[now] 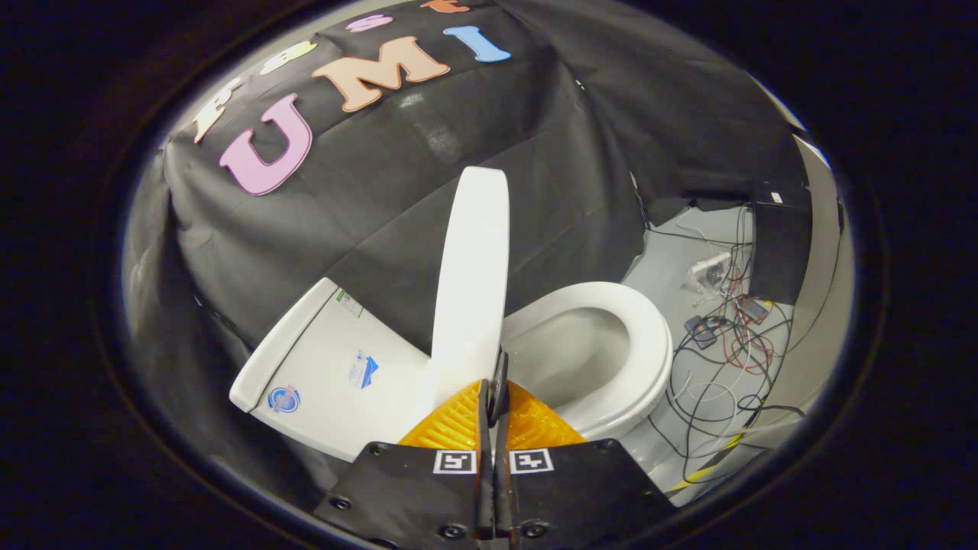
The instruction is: Open the toilet lid.
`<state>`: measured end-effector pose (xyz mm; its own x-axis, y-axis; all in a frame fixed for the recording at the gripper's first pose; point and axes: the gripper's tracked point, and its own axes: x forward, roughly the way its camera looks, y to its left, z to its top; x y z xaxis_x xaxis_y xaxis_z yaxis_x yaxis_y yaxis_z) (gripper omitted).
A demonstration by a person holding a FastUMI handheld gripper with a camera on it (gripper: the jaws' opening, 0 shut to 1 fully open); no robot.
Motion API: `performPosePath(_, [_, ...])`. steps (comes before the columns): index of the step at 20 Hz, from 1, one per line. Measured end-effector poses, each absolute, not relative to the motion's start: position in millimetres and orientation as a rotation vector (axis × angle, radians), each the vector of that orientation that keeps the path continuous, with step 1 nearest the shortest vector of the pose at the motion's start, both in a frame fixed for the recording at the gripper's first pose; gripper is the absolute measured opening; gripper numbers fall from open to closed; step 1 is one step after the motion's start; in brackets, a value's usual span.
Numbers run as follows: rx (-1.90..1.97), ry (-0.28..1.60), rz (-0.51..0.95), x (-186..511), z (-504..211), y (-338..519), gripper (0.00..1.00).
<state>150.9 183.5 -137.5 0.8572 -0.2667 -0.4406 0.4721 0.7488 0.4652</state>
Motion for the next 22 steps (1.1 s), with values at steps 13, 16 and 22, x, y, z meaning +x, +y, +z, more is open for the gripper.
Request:
performPosePath(13, [0.389,0.329,-0.33,181.0,-86.1,243.2,0.03])
performPosePath(16, [0.361,0.33,-0.305,189.8,-76.7,261.8,0.03])
performPosePath(22, [0.262,0.33,-0.267,204.5,-67.1,287.8,0.03])
